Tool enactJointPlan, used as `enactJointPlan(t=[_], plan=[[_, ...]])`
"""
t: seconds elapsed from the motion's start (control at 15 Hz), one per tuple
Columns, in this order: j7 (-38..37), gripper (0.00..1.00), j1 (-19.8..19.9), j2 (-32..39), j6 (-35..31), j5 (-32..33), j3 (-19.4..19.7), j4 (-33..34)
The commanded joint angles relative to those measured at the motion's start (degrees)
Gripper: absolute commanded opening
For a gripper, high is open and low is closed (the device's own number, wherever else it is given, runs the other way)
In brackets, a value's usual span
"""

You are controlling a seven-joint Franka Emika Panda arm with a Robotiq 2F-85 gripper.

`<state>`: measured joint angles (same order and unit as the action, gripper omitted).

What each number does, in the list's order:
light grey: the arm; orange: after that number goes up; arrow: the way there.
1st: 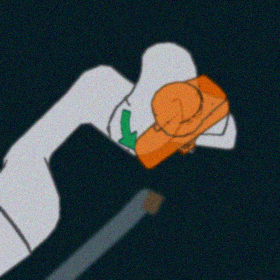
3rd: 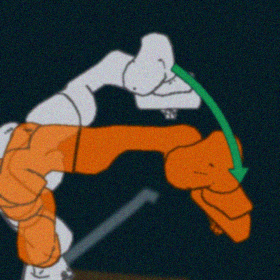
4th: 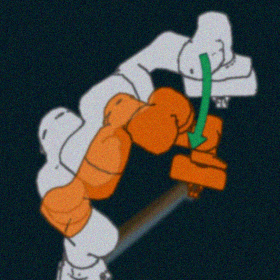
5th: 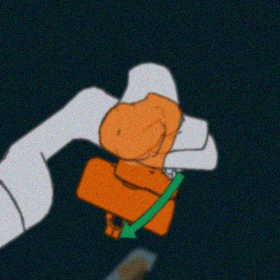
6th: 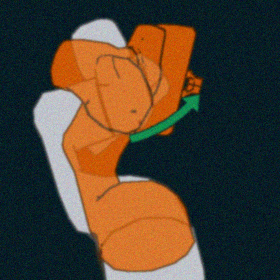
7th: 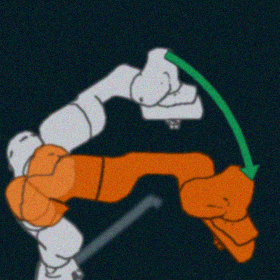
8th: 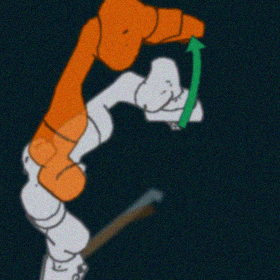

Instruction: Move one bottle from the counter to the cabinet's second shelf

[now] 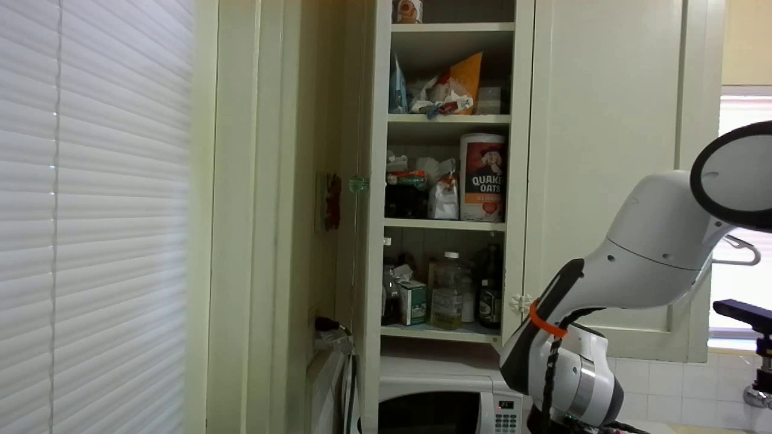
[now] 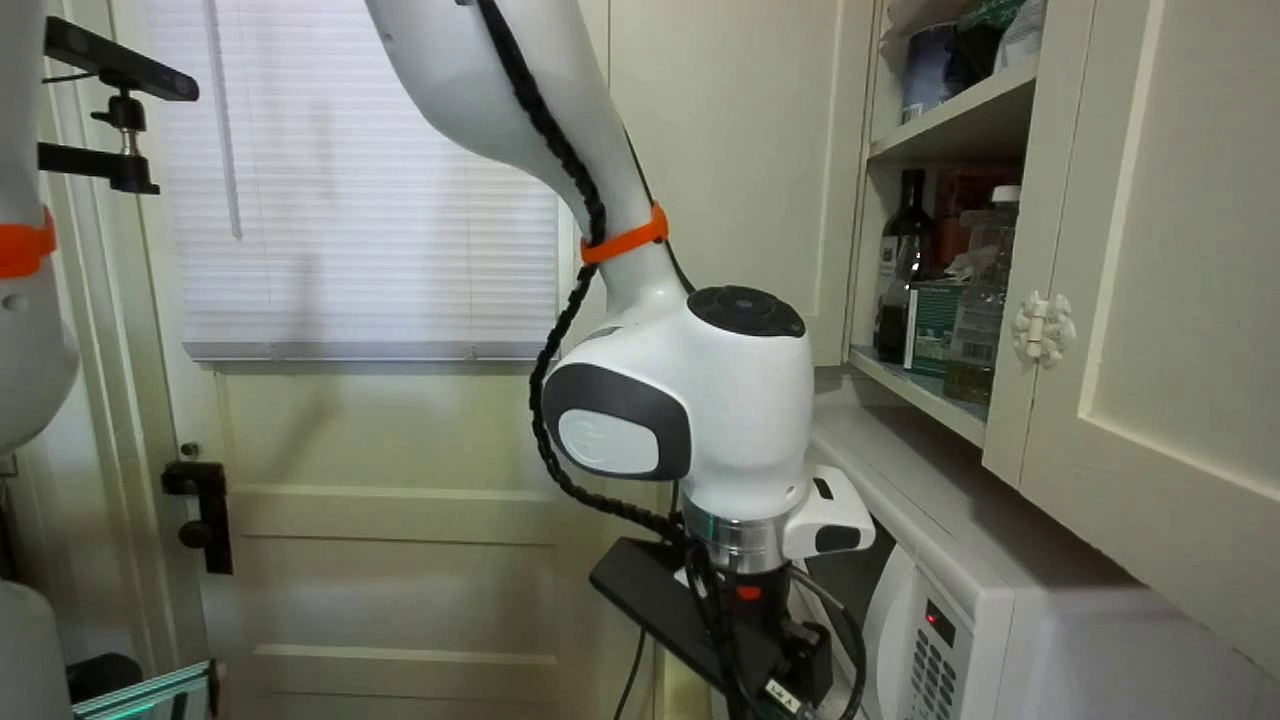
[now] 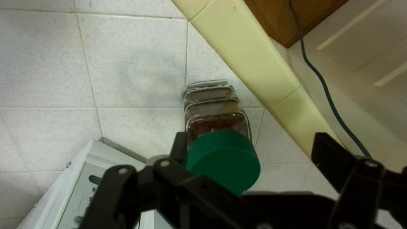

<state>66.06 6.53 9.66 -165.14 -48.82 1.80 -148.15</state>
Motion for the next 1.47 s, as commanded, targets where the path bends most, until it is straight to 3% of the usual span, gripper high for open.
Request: enactJointPlan(t=[0.0,0.73,0.93,1.2,1.4], plan=[[8.1,1.00,2.1,4.8,-1.9,-7.5,-2.0,3.3],[16.0,1.00,3.4,13.2,-7.0,-15.6,-5.0,8.7],[16.0,0.84,3.5,14.3,-8.0,-16.3,-5.6,9.6],[15.5,0.96,3.6,15.4,-9.1,-17.8,-6.4,10.5],[15.4,0.98,3.6,16.0,-9.6,-18.6,-6.8,10.8]])
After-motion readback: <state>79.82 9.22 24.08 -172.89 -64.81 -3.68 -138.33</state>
